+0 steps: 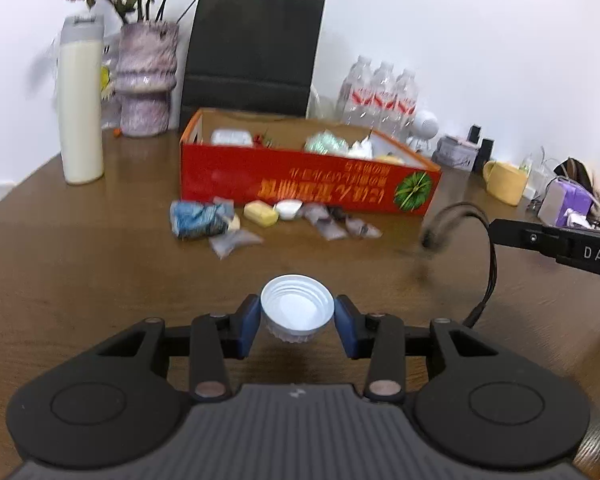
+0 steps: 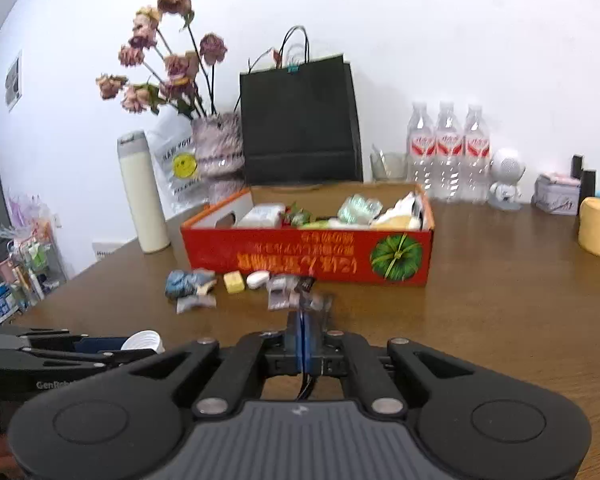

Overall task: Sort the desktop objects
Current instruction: 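Grasp the white bottle cap with the left tool while the right tool grasps the black USB cable, then carry the bottle cap and USB cable into the red box and open both tools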

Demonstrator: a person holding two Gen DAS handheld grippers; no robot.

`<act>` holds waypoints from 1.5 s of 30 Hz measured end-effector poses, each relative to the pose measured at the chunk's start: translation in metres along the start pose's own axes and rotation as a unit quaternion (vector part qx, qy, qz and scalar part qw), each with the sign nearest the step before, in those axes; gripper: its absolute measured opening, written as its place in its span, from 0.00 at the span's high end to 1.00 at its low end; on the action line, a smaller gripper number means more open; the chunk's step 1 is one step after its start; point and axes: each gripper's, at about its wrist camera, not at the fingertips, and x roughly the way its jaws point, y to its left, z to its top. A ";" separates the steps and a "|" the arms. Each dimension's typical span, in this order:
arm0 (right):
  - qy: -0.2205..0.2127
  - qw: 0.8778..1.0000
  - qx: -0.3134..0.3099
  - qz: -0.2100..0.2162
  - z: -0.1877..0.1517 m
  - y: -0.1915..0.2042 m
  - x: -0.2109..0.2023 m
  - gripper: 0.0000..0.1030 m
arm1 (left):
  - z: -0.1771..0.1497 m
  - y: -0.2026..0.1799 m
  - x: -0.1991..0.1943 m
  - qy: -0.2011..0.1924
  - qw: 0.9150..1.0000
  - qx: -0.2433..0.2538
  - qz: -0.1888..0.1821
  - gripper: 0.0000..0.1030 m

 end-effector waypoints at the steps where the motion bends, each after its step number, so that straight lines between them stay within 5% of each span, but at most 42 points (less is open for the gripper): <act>1: -0.001 1.000 -0.005 0.000 0.002 0.001 -0.002 1.00 | 0.001 -0.002 -0.002 -0.004 1.000 0.004 -0.002 0.60; 5: 0.041 0.999 0.008 0.006 0.001 -0.010 0.000 0.98 | 0.000 -0.007 -0.003 0.003 1.000 0.010 -0.006 0.60; 7: 0.069 0.997 0.045 -0.012 -0.007 -0.026 0.002 0.88 | -0.004 -0.008 -0.003 0.010 1.000 0.007 -0.006 0.60; 9: 0.097 0.992 0.082 -0.023 -0.017 -0.041 0.006 0.65 | -0.006 -0.007 -0.003 0.013 1.000 0.006 -0.009 0.60; 14: 0.060 0.993 0.082 -0.056 -0.025 -0.043 -0.001 0.64 | -0.006 -0.010 0.003 0.021 1.000 0.014 -0.011 0.60; 17: 0.041 0.995 0.076 -0.053 -0.018 -0.051 -0.008 0.56 | -0.007 -0.009 0.005 0.022 1.000 0.017 -0.010 0.60; 20: 0.050 0.992 0.053 -0.100 -0.014 -0.065 -0.011 0.45 | -0.009 -0.005 0.008 0.029 1.000 0.009 -0.009 0.60; 23: 0.088 0.990 0.072 -0.085 -0.023 -0.076 0.002 0.51 | -0.009 -0.007 0.015 0.035 0.999 0.008 -0.006 0.60; 26: 0.108 0.988 0.028 -0.107 -0.036 -0.066 0.014 0.68 | -0.009 -0.010 0.016 0.037 0.999 0.013 -0.013 0.60; 28: 0.106 0.988 0.002 -0.116 -0.041 -0.060 0.017 0.71 | -0.009 -0.012 0.018 0.039 0.999 0.017 -0.013 0.60; 31: 0.100 0.987 -0.010 -0.125 -0.043 -0.056 0.018 0.94 | -0.010 -0.012 0.020 0.043 0.999 0.014 -0.011 0.60; 37: 0.078 0.991 0.014 -0.110 -0.038 -0.060 0.012 0.99 | -0.010 -0.016 0.020 0.044 0.999 0.015 -0.009 0.60; 42: 0.069 0.996 0.034 -0.041 -0.025 -0.063 -0.004 0.79 | -0.010 -0.015 0.017 0.043 0.999 0.016 -0.006 0.60; 45: 0.068 0.996 -0.045 0.033 -0.024 -0.039 -0.012 0.44 | -0.008 -0.014 0.018 0.043 0.999 0.014 -0.002 0.60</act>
